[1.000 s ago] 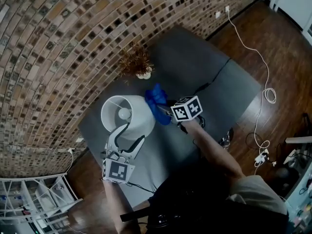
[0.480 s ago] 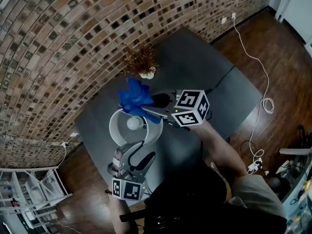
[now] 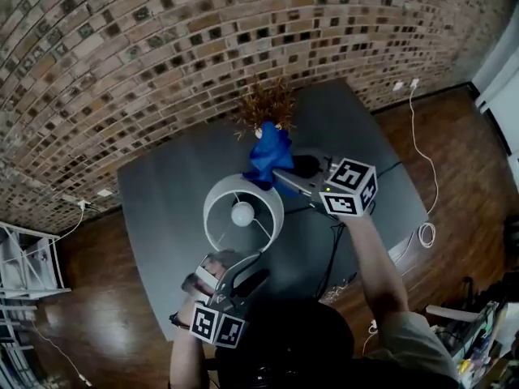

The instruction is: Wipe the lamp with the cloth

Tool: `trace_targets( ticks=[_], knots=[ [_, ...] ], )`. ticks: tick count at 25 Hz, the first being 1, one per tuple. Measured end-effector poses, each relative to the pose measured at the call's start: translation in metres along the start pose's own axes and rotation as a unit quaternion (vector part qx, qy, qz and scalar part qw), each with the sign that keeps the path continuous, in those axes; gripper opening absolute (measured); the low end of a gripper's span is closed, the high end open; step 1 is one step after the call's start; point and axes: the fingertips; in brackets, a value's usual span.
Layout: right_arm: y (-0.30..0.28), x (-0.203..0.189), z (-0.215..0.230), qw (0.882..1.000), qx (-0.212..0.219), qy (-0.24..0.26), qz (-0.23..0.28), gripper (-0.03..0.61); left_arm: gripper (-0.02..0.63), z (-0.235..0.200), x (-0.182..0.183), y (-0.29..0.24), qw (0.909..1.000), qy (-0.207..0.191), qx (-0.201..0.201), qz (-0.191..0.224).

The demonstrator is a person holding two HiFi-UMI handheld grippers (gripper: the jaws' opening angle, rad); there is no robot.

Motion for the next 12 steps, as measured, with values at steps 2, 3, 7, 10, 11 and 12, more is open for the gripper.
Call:
trace_targets(
  ticks=[2,3,7,10,11,12],
  knots=[
    [0.005,0.055,-0.039,0.995,0.055,0.068,0.039,0.089,0.249,0.003,0.003,-0.001,0.9999,-0.01,0.004,0.001],
    [-0.001,0.065,-0.052,0.992,0.072,0.094,0.033,0.089,0.249,0.003,0.004,-0.001,0.9999,-0.015,0.005,0.002],
    [-0.042,0.027,-0.043,0.99,0.107,0.075,-0.046,0.089,0.245,0.01,0.008,0.001,0.9996,-0.026,0.003,0.004],
    [-0.062,-0.032,0.007,0.986,0.099,0.02,-0.13,0.089,0.244,0.012,0.012,0.0,0.9993,-0.036,0.007,0.005],
    [-0.069,-0.056,0.027,0.981,0.077,0.027,-0.176,0.089,0.244,0.01,0.014,-0.001,0.9991,-0.04,0.01,0.005],
    [-0.073,-0.076,0.045,0.975,0.057,0.036,-0.214,0.089,0.244,0.008,0.018,-0.003,0.999,-0.043,0.014,0.005]
  ],
)
Point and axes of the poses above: the fingertips, and each gripper's own axes: y backward along the fingers, z to its right, x out of its top, and after that the axes turned 8 degrees about -z, right-handed
